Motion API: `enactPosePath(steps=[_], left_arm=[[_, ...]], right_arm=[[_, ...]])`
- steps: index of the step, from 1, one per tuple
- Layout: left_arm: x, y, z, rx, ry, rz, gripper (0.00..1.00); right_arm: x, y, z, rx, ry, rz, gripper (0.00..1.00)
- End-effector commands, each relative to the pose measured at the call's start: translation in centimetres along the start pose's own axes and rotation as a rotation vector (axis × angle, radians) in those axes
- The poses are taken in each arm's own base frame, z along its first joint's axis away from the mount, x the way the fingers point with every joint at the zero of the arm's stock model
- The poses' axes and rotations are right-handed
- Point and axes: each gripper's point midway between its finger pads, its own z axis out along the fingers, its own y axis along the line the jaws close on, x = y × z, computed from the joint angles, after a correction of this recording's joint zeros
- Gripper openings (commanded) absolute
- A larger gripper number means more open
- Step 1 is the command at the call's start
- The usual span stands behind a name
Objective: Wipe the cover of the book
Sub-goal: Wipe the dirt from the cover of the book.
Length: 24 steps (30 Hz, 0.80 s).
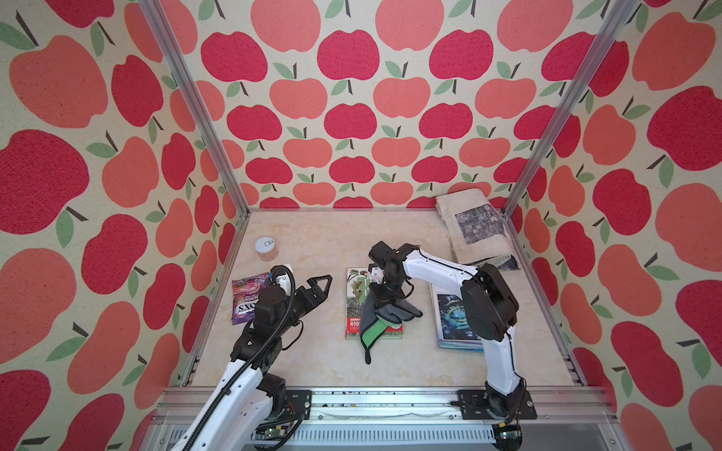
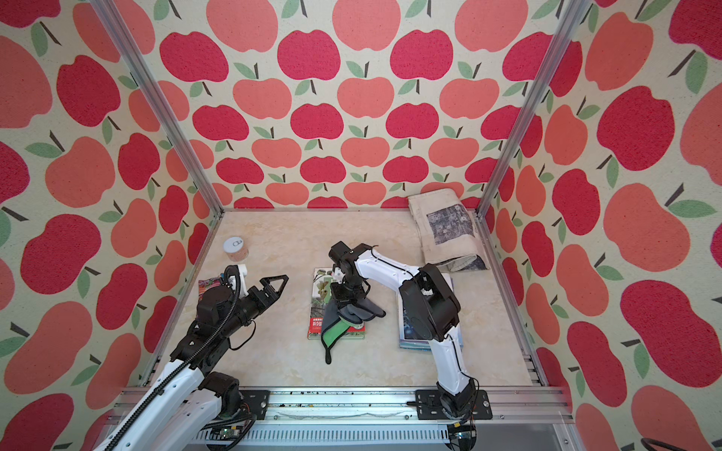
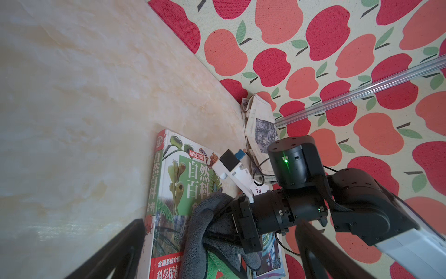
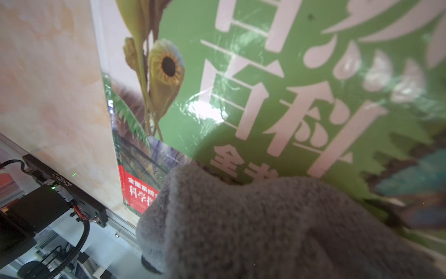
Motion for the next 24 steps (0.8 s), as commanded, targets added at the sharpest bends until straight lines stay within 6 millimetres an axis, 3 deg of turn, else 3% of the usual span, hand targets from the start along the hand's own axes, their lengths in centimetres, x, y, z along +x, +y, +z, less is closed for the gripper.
enactPosePath(steps=[1, 5, 15, 18, 24], left_arm=[[0.9, 1.4, 0.0, -0.033, 0.025, -0.008, 0.99], [1.0, 1.5, 0.2, -0.041, 0.030, -0.013, 0.99], [1.7, 1.5, 1.8, -0.035, 0.060, -0.026, 0.99], [1.9, 1.1, 2.1, -0.034, 0.071, -0.016, 0.99], [1.9, 1.6, 2.1, -0.054, 0.067, -0.008, 0.99]], right_arm=[[-3.0, -2.1, 1.3, 0.025, -0.058, 0.022, 0.05], [-6.2, -4.4, 1.2, 0.064, -0.158, 0.054, 0.05], [-11.4, -7.3, -0.8, 0.114, -0.285, 0.079, 0.04], [-11.0, -7.4, -0.4, 0.112, -0.261, 0.077, 0.03], [-5.3, -6.3, 0.4, 0.065, -0.245, 0.057, 0.03]])
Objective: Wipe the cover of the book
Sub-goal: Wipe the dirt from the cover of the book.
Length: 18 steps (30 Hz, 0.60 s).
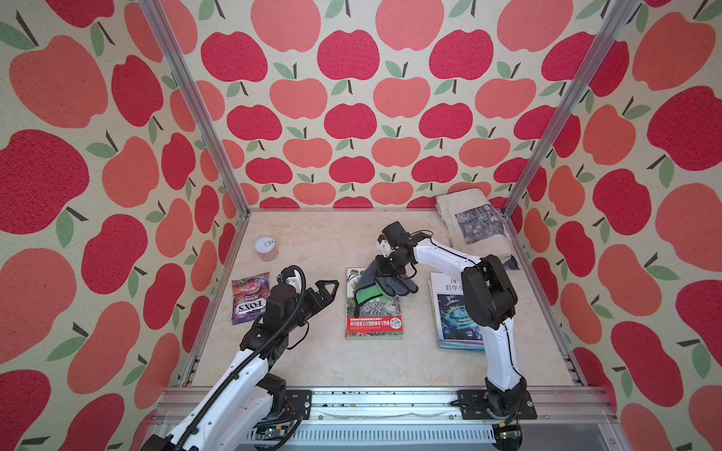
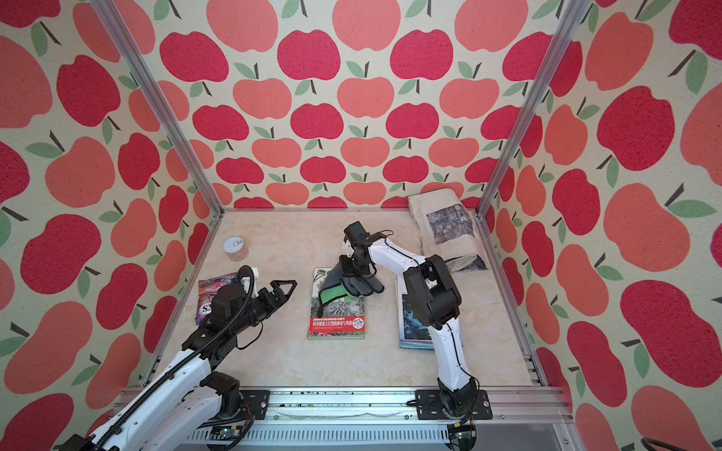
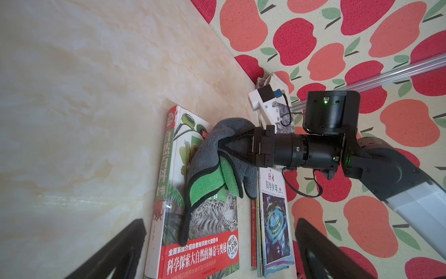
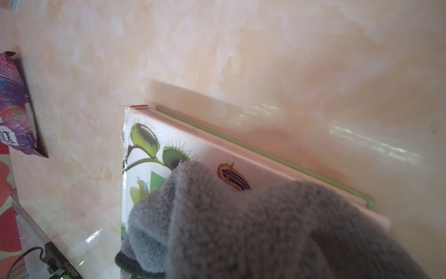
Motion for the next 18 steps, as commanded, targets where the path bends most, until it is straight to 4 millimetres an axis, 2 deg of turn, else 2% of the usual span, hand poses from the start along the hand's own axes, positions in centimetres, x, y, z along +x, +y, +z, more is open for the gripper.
enactPosePath(steps=[1, 6, 10, 14, 18], left_arm=[[-0.6, -0.3, 0.0, 0.005, -0.028, 0.013, 0.99], [-0.5, -0.2, 1.2, 0.003, -0.005, 0.016, 0.99], [-0.6, -0.5, 2.0, 0.007, 0.011, 0.018, 0.99], [-0.8, -0.8, 2.2, 0.012, 0.012, 0.023, 0.99], [-0.6, -0.6, 2.1, 0.010, 0.015, 0.026, 0.99]], right_arm=[[6.6, -2.2, 1.0, 0.079, 0.119, 0.021, 0.03], [11.7, -1.3, -1.0, 0.093, 0.139, -0.026, 0.03], [14.5, -0.5, -1.8, 0.084, 0.166, -0.036, 0.04], [15.5, -0.3, -1.9, 0.064, 0.175, -0.008, 0.04], [13.9, -0.8, -1.3, 0.084, 0.164, -0.015, 0.04]])
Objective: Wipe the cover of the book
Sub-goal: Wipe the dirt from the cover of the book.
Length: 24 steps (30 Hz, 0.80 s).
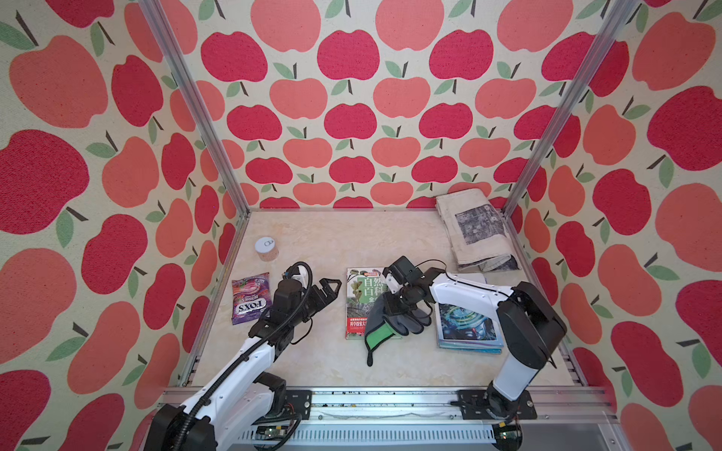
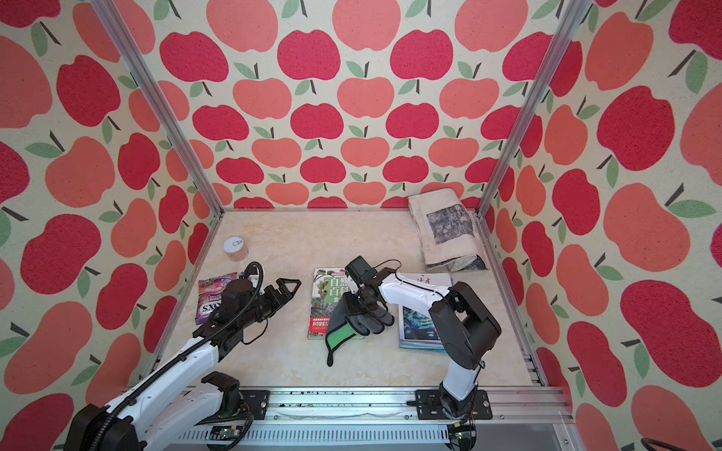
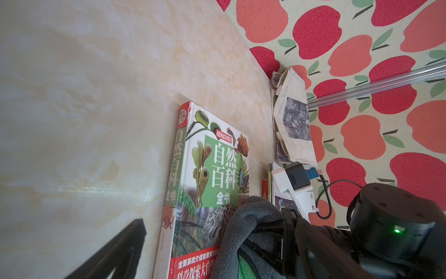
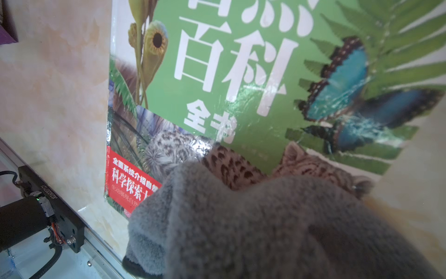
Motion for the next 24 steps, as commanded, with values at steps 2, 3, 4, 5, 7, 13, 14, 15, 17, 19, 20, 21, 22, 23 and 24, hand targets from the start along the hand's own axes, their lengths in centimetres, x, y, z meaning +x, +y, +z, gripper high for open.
enactPosePath(steps=[2, 3, 4, 5, 7, 13, 14, 15, 17, 19, 20, 21, 22, 23, 24], left_arm=[[-0.7, -1.4, -0.3, 0.039, -0.028, 0.033, 0.99], [-0.7, -1.1, -0.2, 0.036, -0.028, 0.024, 0.99], [-0.7, -1.2, 0.0, 0.036, -0.026, 0.024, 0.99], [-0.8, -1.3, 0.3, 0.036, -0.015, 0.029, 0.99], [-0.9, -2.2, 0.8, 0.041, 0.020, 0.043, 0.99], [0.3, -3.8, 2.0, 0.061, 0.063, 0.062, 0.99], [0.5, -3.7, 2.0, 0.058, 0.061, 0.061, 0.99], [0.8, -3.4, 2.0, 0.054, 0.053, 0.052, 0.99], [1.1, -3.0, 2.0, 0.052, 0.042, 0.039, 0.99], [1.2, -2.9, 2.1, 0.042, 0.052, 0.032, 0.99], [1.1, -3.1, 2.1, 0.039, 0.056, 0.033, 0.99], [1.1, -3.3, 2.2, 0.035, 0.064, 0.037, 0.99], [1.1, -3.6, 2.2, 0.038, 0.069, 0.044, 0.99], [1.1, -3.7, 2.2, 0.037, 0.070, 0.048, 0.99], [1.1, -3.6, 2.2, 0.033, 0.067, 0.049, 0.99]], right_arm=[[0.2, -3.2, 1.5, 0.097, 0.085, 0.051, 0.04], [-0.8, -3.5, 1.4, 0.106, 0.075, 0.052, 0.04], [-2.0, -3.8, 1.3, 0.110, 0.059, 0.053, 0.04], [-2.8, -4.0, 1.3, 0.108, 0.044, 0.056, 0.04], [-4.6, -4.4, 1.3, 0.103, 0.009, 0.064, 0.04], [-8.7, -4.3, 2.0, 0.094, 0.002, 0.042, 0.04], [-9.2, -4.0, 2.0, 0.095, 0.006, 0.028, 0.04], [-9.8, -3.8, 2.1, 0.104, 0.010, 0.010, 0.04], [-10.8, -3.4, 2.2, 0.120, 0.012, -0.018, 0.04], [-11.8, -2.7, 2.6, 0.109, 0.006, -0.027, 0.04], [-12.2, -2.4, 2.8, 0.100, 0.001, -0.029, 0.04], [-12.6, -1.9, 2.9, 0.086, -0.007, -0.029, 0.04], [-12.8, -1.4, 3.2, 0.074, -0.015, -0.029, 0.04], [-13.0, -0.9, 3.3, 0.062, -0.020, -0.032, 0.04], [-13.2, -0.2, 3.5, 0.048, -0.025, -0.036, 0.04]])
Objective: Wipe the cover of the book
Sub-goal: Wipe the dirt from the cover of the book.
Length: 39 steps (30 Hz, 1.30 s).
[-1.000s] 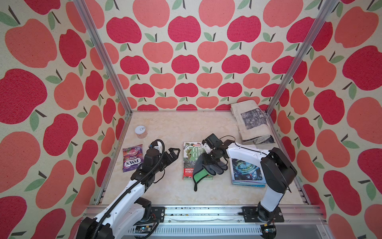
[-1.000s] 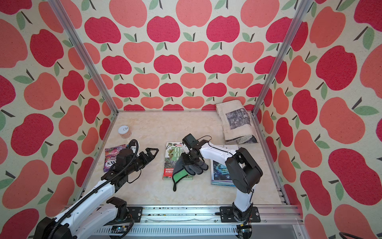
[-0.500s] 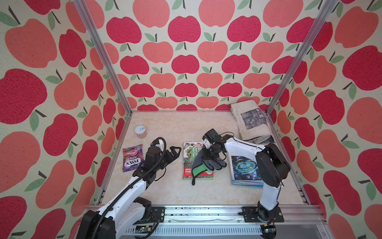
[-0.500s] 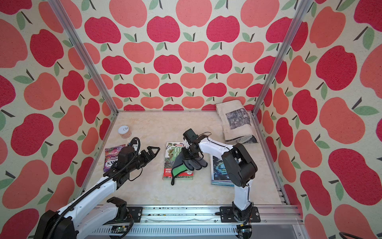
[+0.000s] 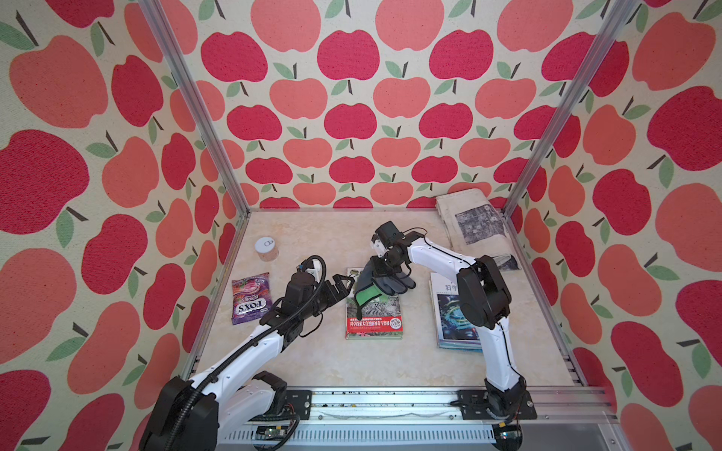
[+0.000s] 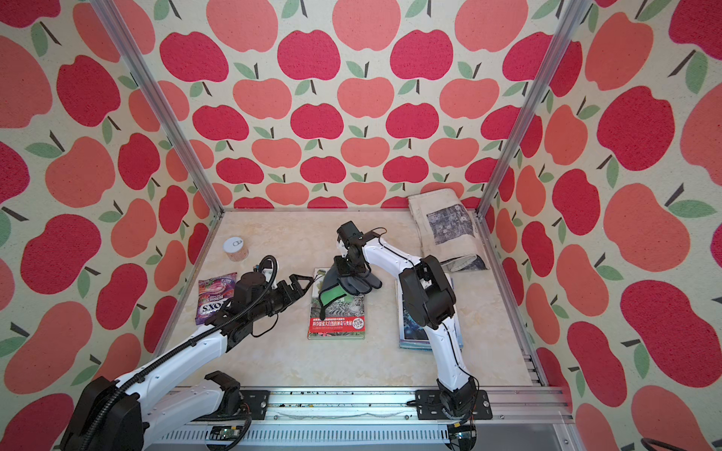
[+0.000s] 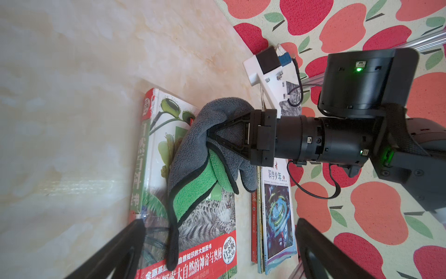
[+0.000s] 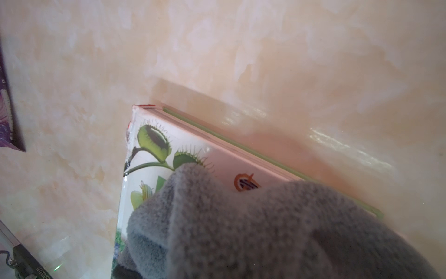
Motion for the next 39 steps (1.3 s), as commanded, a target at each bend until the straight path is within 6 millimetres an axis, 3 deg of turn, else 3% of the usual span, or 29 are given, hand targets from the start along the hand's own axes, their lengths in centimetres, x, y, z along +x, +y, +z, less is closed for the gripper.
enactPosePath(steps=[1, 5, 8, 15, 19, 25, 31, 35, 39], left_arm=[[-0.6, -0.4, 0.1, -0.010, -0.022, 0.008, 0.99], [-0.4, 1.0, 0.4, -0.045, -0.033, -0.021, 0.99], [-0.5, 0.6, 1.0, -0.045, -0.016, -0.024, 0.99], [-0.6, 0.6, 3.1, -0.062, 0.028, -0.028, 0.99], [-0.5, 1.2, 3.0, -0.075, 0.010, -0.035, 0.99], [0.2, 1.6, 2.6, -0.085, 0.023, -0.025, 0.99], [0.6, 2.5, 1.3, -0.099, 0.025, -0.042, 0.99], [0.0, 3.2, -0.1, -0.091, -0.027, -0.068, 0.99], [-0.5, 3.4, -0.7, -0.088, -0.043, -0.076, 0.99]], right_arm=[[0.9, 1.4, 1.3, -0.007, 0.043, -0.024, 0.04], [1.2, 2.8, 1.7, -0.004, 0.049, -0.047, 0.04], [2.6, 3.1, 1.4, 0.009, 0.051, -0.055, 0.04], [8.2, 2.6, -0.3, 0.015, 0.062, -0.064, 0.04], [10.1, 2.0, -1.1, 0.032, 0.074, -0.084, 0.05], [7.7, 1.3, -0.1, 0.044, 0.078, -0.106, 0.05], [2.3, 0.4, 1.5, 0.055, 0.053, -0.077, 0.05], [-0.3, 1.8, 2.3, 0.022, 0.039, -0.078, 0.05], [-0.1, 5.1, 3.0, -0.049, 0.045, -0.089, 0.05]])
